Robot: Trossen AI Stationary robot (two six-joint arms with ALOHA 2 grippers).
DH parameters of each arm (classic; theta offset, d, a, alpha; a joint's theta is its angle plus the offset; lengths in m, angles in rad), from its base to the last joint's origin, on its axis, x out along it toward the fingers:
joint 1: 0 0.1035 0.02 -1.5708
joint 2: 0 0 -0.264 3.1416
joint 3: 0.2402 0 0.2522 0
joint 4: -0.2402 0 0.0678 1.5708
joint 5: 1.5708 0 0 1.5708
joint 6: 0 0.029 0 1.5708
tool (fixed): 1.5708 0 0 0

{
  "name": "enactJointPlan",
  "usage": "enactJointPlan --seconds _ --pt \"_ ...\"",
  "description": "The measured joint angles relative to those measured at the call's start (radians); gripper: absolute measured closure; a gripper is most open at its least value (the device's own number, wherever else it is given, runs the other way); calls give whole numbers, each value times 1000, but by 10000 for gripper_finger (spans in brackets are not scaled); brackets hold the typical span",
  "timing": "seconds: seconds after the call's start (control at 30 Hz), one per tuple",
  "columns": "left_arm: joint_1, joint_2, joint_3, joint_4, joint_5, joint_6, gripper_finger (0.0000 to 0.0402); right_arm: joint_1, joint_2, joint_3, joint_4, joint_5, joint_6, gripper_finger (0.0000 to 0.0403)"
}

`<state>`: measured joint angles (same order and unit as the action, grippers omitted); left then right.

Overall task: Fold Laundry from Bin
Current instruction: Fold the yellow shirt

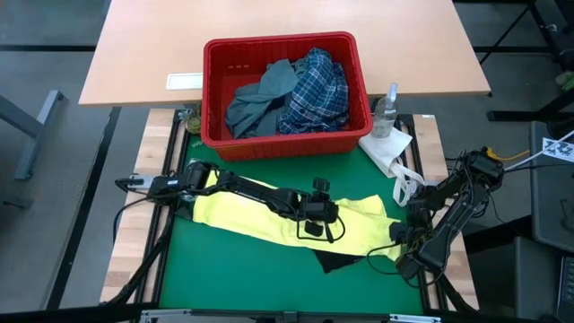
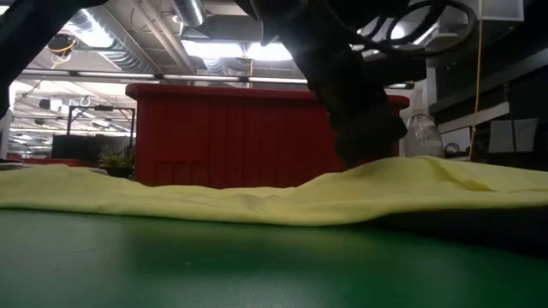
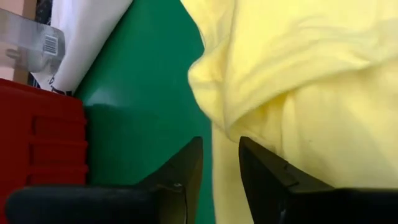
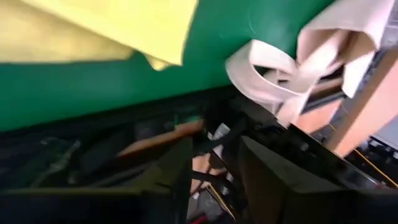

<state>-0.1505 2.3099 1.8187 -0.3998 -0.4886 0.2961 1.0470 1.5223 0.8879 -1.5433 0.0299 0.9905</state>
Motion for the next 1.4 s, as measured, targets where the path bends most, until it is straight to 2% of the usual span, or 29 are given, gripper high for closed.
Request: enactJointPlan --seconds 0.13,0.4,0.53,0.63,0.73,0.97,1.17,1.4 --pt "0 -35 0 -13 7 1 315 0 0 0 -28 -38 0 260" --pt "-29 -53 36 -18 19 -13 329 0 0 3 -7 -58 0 267" --pt "-47 -54 38 39 136 -75 331 0 0 3 48 -55 0 267" --pt "-57 -54 38 97 232 -145 331 0 0 3 124 -17 -1 267" --pt "-65 -55 31 165 281 -207 331 0 0 3 221 32 -3 267" --pt "-62 -29 2 267 292 -267 331 0 0 3 396 146 -21 267" --pt "-57 7 -17 254 294 -293 331 0 1 1 476 269 -37 267" --pt "-58 66 -16 245 301 -294 331 1 51 1 500 222 -55 267"
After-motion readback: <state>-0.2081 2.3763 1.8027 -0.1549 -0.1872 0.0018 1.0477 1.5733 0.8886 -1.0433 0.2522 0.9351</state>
